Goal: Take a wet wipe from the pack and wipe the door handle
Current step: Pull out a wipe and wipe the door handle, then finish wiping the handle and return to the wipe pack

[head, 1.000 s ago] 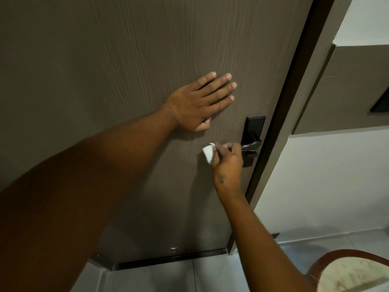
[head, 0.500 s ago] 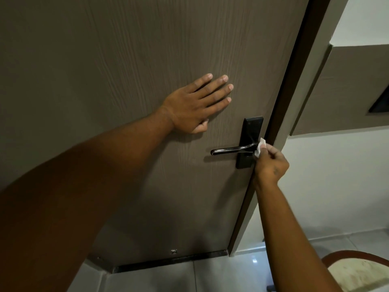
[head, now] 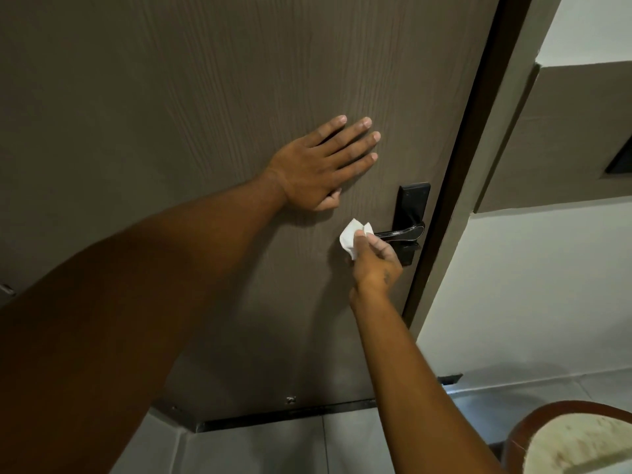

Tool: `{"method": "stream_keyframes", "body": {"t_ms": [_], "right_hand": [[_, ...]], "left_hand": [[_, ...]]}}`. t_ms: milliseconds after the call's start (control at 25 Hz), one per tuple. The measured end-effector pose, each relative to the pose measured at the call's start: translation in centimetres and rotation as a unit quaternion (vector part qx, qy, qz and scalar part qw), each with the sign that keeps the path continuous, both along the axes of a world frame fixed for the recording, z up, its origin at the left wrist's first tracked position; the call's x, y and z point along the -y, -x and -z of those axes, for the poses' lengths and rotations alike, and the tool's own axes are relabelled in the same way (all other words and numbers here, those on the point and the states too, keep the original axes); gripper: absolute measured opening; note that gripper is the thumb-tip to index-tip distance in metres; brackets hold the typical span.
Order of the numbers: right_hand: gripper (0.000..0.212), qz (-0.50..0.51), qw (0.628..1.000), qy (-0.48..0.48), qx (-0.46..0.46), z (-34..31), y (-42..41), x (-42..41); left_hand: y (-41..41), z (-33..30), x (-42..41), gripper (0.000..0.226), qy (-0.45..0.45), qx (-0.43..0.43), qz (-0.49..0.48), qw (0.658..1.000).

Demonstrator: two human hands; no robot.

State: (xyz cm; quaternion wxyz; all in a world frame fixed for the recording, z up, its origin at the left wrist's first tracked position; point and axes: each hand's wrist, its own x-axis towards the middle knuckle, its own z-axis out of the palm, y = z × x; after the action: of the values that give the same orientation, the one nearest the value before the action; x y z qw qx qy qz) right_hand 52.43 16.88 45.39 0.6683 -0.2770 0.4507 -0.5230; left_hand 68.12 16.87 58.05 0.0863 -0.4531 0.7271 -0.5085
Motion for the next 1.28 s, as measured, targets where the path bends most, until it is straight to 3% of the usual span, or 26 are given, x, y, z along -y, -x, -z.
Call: {"method": "stream_keyframes", "body": {"t_ms": [120,200,240,320,400,440,480,520,600,760,880,960,1080,1280], "right_hand": [[0.005,-0.112,0.991,-0.062,0.046,-1.3,2.6,-0.3],[0.004,-0.146,0.985,-0.058,0.068,-2.1,5.3,0.0],[0.008,-0.15,0.983,-0.053,0.086,-2.5,6.7,0.4],[0.018,-0.135,0.982,-0.039,0.124,-3.1,9.6,1.5],[0.02,-0.102,0.985,-0.027,0.137,-3.2,12.4,2.9],[0.02,-0.085,0.987,-0.025,0.135,-3.1,13.8,3.6],[0.02,-0.066,0.988,-0.025,0.137,-2.8,15.6,4.5],[0.021,-0.045,0.988,-0.024,0.144,-2.2,17.7,5.5],[0.024,0.012,0.987,-0.042,0.154,0.1,23.4,7.9],[0.02,0.086,0.991,-0.078,0.07,6.8,37.2,11.7],[0.027,0.124,0.979,-0.148,-0.071,13.3,48.3,12.1],[0.02,0.172,0.948,-0.211,-0.166,18.7,55.1,11.6],[0.016,0.221,0.898,-0.303,-0.232,27.1,62.4,9.6],[0.011,0.189,0.809,-0.396,-0.391,40.3,67.6,7.2]], "left_hand": [[2.0,0.5,-1.1,0.067,-0.019,-0.07,-0.006,0.997],[4.9,2.4,-1.7,0.066,-0.049,-0.221,-0.01,0.974],[6.8,3.6,-1.8,0.069,-0.066,-0.331,0.0,0.941],[11.0,6.2,-1.4,0.068,-0.103,-0.557,0.012,0.824],[15.3,7.6,-0.2,0.047,-0.171,-0.735,0.004,0.657],[16.9,8.1,0.9,0.03,-0.202,-0.797,0.006,0.57],[18.6,8.5,2.3,0.018,-0.223,-0.834,0.005,0.505],[20.5,8.7,3.8,0.015,-0.243,-0.852,-0.001,0.463],[25.1,10.0,7.4,0.018,-0.289,-0.86,-0.022,0.419],[36.1,15.0,14.5,0.021,-0.389,-0.821,-0.062,0.413],[46.6,22.0,18.8,0.029,-0.502,-0.751,-0.091,0.42],[54.0,28.3,20.5,0.035,-0.57,-0.675,-0.094,0.459],[63.3,37.6,20.9,0.025,-0.626,-0.587,-0.098,0.504],[71.5,53.5,17.8,0.02,-0.696,-0.483,-0.149,0.51]]}}
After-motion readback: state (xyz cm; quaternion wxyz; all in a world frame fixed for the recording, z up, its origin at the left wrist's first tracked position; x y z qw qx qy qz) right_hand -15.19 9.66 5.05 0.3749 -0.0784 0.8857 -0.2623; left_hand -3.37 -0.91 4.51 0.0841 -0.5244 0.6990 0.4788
